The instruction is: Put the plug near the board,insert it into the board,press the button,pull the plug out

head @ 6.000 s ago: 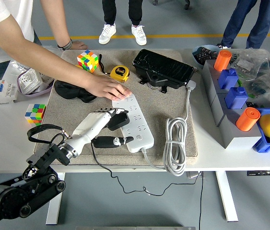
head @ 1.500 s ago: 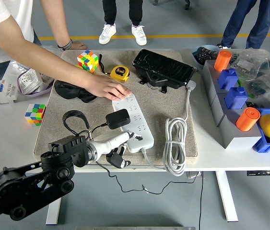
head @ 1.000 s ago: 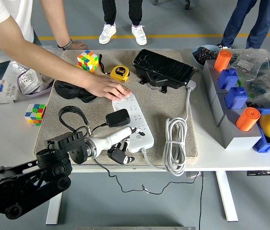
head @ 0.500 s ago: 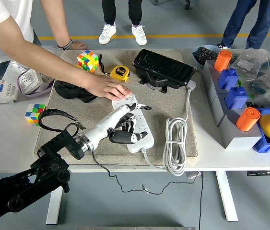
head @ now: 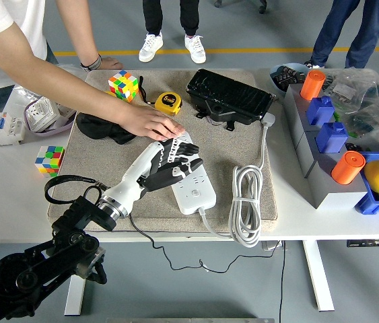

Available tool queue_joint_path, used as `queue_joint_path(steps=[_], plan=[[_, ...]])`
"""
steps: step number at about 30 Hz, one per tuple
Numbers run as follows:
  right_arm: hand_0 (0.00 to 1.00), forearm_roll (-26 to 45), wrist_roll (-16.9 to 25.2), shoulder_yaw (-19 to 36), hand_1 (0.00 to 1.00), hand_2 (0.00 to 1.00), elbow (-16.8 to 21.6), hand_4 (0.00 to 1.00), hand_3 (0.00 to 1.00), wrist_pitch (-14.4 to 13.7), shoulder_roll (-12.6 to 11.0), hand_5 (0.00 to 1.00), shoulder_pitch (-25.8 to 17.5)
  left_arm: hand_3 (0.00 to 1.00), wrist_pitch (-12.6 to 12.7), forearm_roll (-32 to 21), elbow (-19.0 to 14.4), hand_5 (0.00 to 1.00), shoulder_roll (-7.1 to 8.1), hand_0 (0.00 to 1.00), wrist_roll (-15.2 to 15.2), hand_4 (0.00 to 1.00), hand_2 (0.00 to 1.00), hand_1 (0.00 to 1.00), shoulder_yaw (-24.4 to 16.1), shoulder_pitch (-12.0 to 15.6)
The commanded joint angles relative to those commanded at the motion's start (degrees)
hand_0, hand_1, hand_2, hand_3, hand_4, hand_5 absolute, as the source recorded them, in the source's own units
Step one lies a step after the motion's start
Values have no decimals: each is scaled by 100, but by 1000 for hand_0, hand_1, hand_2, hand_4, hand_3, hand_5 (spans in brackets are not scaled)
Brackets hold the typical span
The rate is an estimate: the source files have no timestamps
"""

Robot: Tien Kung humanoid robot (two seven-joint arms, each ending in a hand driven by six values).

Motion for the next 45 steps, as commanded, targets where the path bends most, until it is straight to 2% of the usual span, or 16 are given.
queue_joint_path(steps=[4,11,38,45], plan=[[599,10,-27,-29,592,543,-8,781,546,3,-1,215,15,750,117,-160,31,543,-1,791,-162,914,772,780,-6,21],[600,79,-45,-117,592,543,-66,781,545,10,-7,216,33,748,161,-224,95,557,28,782,-210,923,766,771,-11,52],[598,101,-20,-224,593,543,-59,778,545,6,-56,221,11,752,135,-67,10,567,94,788,-136,926,767,763,-133,66],[598,90,-17,-189,593,542,-52,777,544,6,-62,221,18,752,74,37,-55,565,105,788,-35,923,767,750,-175,55]])
